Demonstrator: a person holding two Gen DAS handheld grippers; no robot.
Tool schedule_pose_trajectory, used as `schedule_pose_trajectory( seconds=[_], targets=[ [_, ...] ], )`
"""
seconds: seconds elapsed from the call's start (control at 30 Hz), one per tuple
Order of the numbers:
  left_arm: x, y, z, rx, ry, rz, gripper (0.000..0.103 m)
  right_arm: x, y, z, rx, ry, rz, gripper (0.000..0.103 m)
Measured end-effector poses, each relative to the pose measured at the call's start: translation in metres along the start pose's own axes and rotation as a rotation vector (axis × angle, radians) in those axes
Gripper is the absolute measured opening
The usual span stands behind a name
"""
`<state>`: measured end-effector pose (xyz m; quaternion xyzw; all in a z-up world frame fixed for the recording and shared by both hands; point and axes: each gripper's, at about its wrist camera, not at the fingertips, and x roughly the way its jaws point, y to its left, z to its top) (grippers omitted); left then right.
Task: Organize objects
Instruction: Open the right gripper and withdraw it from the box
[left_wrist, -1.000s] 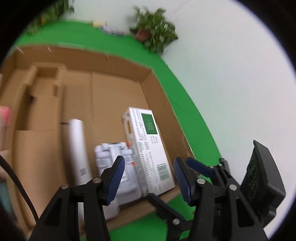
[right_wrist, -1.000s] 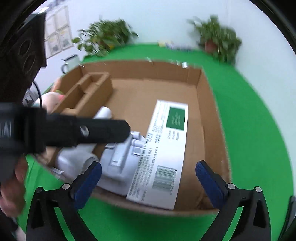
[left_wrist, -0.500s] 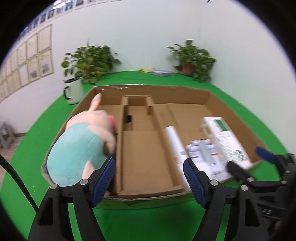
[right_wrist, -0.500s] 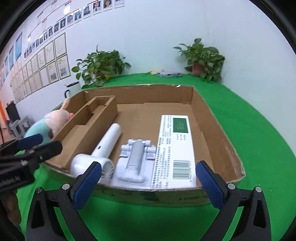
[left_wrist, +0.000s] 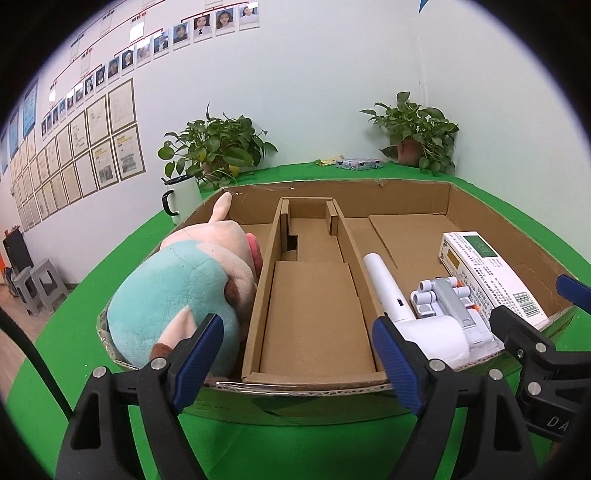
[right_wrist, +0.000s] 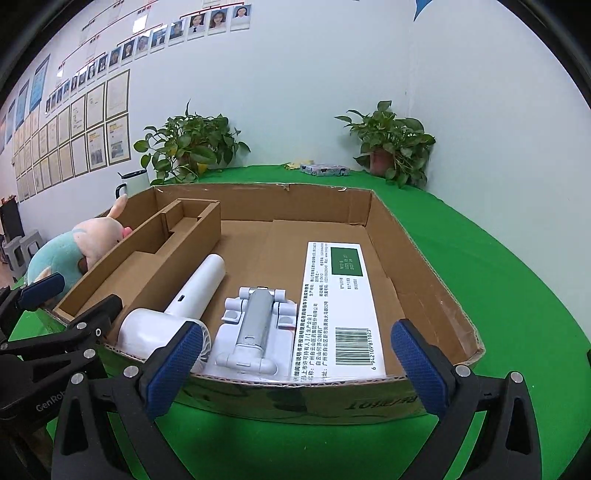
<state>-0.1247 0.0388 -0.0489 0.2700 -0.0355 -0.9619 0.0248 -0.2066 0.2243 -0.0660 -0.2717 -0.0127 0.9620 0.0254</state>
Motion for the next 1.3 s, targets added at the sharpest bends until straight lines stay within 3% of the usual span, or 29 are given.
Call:
schedule_pose_trajectory(
  seconds=[1.3],
  targets=[
    [0.0018, -0.0004, -0.0015, -0.014, 0.012, 0.003, 0.085, 0.0018, -0.0016, -0.0008, 0.0, 0.0, 0.005, 0.103]
  ],
)
